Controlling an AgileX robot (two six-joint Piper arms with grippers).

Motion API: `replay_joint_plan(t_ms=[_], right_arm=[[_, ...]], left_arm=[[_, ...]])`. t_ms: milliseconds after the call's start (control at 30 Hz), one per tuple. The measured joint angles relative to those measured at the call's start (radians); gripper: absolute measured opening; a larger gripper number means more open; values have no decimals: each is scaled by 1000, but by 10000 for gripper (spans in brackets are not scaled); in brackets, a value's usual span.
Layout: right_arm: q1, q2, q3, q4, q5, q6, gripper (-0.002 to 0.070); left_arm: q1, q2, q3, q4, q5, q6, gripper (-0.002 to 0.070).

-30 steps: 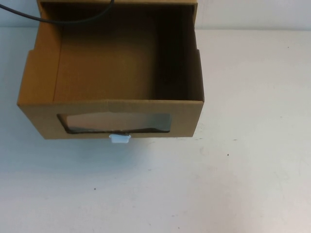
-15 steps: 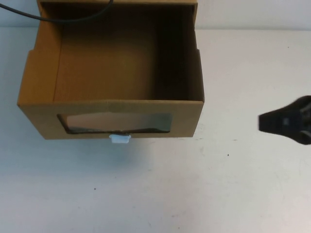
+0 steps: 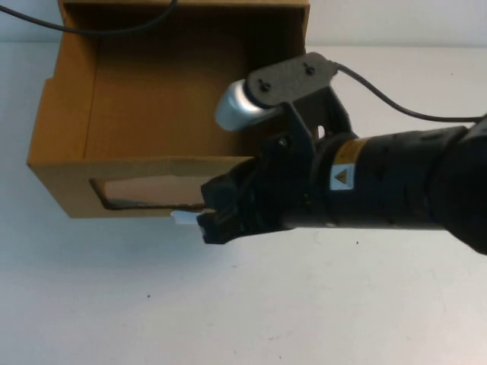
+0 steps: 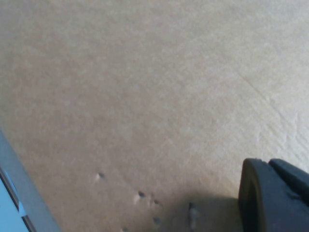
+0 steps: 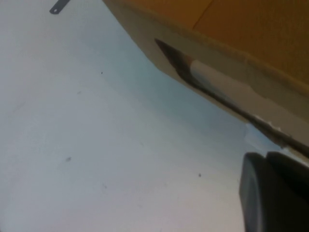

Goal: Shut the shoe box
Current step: Close the shoe box with your right arm

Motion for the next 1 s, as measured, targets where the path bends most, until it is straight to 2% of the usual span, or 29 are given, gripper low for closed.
replay_joint_plan(t_ms=[300,567,1000], right_arm=[[4,184,-148,-11,-26,7,-11],[4,254,-231,-41,-22,7,-11],[-106,296,-287,-37,-78,7,-11]], left_arm=[[0,0,0,0,0,0,-5],[0,0,0,0,0,0,-5],[-2,0,0,-2,2,0,-5]])
